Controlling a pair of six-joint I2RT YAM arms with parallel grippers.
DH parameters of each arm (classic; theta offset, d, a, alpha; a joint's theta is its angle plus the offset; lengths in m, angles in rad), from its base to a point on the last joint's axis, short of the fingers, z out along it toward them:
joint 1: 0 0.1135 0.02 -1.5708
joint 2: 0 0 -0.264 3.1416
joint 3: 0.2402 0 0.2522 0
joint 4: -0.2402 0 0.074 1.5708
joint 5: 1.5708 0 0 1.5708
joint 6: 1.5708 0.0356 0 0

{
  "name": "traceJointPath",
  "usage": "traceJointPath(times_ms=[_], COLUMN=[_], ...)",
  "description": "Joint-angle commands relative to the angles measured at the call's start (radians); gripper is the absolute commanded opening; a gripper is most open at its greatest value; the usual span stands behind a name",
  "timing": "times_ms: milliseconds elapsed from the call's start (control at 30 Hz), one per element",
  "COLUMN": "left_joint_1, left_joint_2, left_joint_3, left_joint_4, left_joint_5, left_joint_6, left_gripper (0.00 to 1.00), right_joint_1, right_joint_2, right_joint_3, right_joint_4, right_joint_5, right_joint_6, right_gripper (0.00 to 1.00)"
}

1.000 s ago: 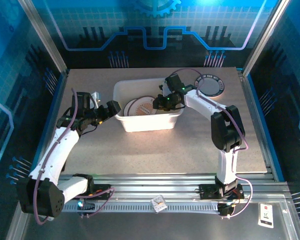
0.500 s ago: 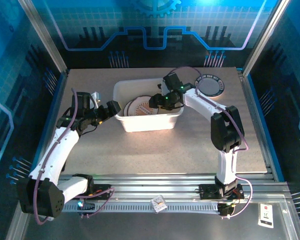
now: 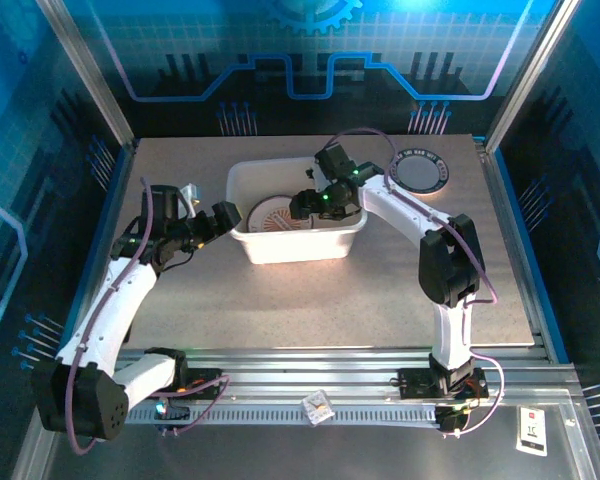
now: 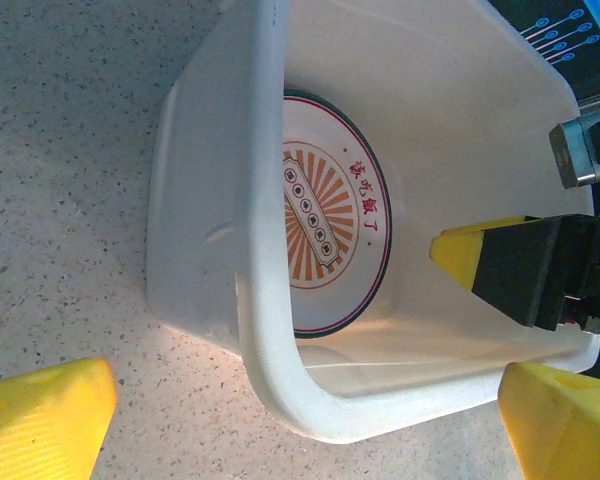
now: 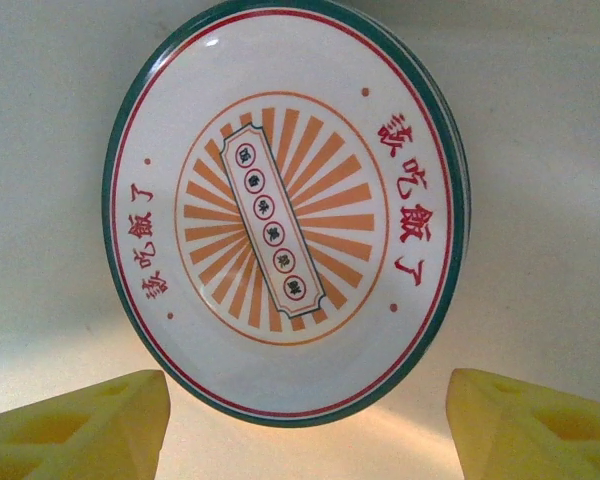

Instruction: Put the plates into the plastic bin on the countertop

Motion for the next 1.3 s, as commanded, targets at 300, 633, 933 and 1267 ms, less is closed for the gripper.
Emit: traceJointPath(times_ms=[300, 633, 933, 1267], left_joint_1=[0.009, 0.008, 0.006, -0.003], left_joint_2=[-0.005, 0.007, 0.038, 0.116], left_joint_3=[-0.001, 0.010, 0.014, 0.041], left_joint_4=[-0.026, -0.026, -0.008, 0.021], left_joint_5=[0.023, 0.023, 0.029, 0.031], left_joint_6=[0.006, -0.004, -0.026, -0.030], left_gripper=[0.99, 0.99, 0.99, 0.99], right_joint_1=[0.016, -0.091, -0.358, -0.613], right_joint_2=[-0.123, -0.330, -0.529, -0.465], right_joint_3=[0.008, -0.056, -0.323, -0.506], right_joint_4=[-0.055, 0.002, 0.168, 0.299], right_joint_5=[0.108, 0.056, -0.047, -0.089], right_joint_6=[-0.046, -0.054, 0.001, 0.009], right_gripper=[0.75, 0.75, 0.75, 0.75])
